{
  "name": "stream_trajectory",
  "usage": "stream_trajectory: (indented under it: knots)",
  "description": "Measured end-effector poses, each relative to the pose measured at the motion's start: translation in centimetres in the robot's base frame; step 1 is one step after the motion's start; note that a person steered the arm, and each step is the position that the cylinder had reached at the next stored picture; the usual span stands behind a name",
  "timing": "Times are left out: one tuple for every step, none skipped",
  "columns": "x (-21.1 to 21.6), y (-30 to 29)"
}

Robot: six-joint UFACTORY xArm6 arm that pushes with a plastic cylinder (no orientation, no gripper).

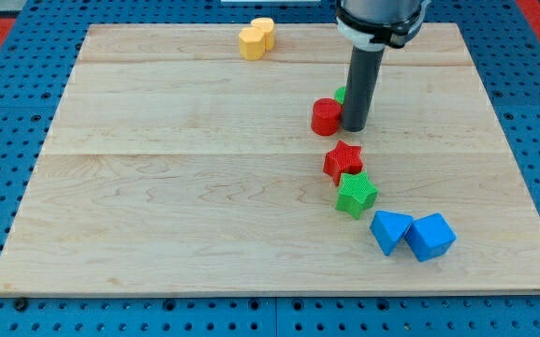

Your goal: Move green circle from center right to top center

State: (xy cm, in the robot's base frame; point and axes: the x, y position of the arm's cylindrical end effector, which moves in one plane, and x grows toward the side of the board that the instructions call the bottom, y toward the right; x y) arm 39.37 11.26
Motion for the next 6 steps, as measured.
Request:
stream_trajectory:
  knots:
    - [-1.0, 2.5]
    - [-4.0, -0.6]
    - [-5.1, -5.3]
    - [-5.1, -6.0]
    - [-4.6, -6.7]
    - [-4.6, -9.9]
